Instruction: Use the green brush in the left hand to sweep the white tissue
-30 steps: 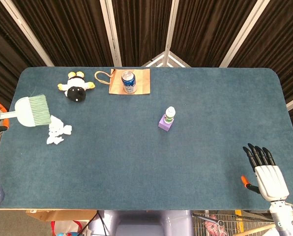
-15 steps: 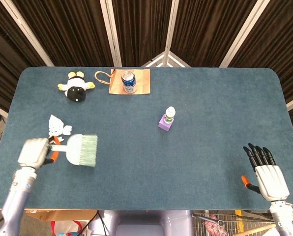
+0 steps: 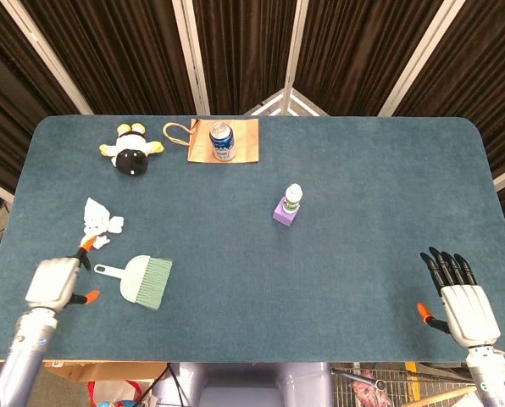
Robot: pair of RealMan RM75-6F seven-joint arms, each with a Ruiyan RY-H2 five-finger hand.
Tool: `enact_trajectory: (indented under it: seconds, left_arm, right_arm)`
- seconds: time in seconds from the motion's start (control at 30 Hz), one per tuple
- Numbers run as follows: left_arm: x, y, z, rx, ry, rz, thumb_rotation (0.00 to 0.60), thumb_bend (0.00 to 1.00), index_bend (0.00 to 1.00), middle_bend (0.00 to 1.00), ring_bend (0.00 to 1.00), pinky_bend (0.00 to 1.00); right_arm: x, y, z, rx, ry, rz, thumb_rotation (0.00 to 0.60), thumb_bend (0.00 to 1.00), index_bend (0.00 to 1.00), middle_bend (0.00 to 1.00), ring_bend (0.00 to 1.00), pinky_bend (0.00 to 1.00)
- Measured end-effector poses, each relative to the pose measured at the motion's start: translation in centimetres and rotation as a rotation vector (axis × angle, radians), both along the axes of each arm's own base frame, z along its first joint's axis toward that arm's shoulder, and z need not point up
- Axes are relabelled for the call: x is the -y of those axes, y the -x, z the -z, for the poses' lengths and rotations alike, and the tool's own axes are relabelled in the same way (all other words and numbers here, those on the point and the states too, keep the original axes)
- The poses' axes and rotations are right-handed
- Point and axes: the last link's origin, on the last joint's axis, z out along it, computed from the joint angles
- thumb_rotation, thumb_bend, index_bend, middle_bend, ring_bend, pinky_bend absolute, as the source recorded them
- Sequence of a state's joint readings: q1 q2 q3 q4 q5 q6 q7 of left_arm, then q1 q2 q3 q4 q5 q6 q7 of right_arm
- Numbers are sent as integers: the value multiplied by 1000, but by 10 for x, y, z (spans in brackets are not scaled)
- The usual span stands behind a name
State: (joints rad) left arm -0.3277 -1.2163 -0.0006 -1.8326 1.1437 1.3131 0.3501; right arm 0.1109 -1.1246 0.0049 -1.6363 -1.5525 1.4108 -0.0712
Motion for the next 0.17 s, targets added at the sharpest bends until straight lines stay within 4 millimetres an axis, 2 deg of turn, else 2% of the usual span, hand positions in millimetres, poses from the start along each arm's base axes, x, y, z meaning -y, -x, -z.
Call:
enact_trajectory:
  seconds: [0.07, 0.17]
  left_arm:
    - [6, 2, -14, 23, -47, 37, 600, 0, 0, 12, 81, 249]
    - [16, 8, -35, 20, -122, 117, 600, 0, 0, 0, 12, 141]
  right_arm:
    - [0, 0, 0, -4, 1, 0, 600, 321, 0, 0, 0, 13]
    - [1, 1, 0, -6, 4, 0, 600, 321, 0, 0, 0, 12]
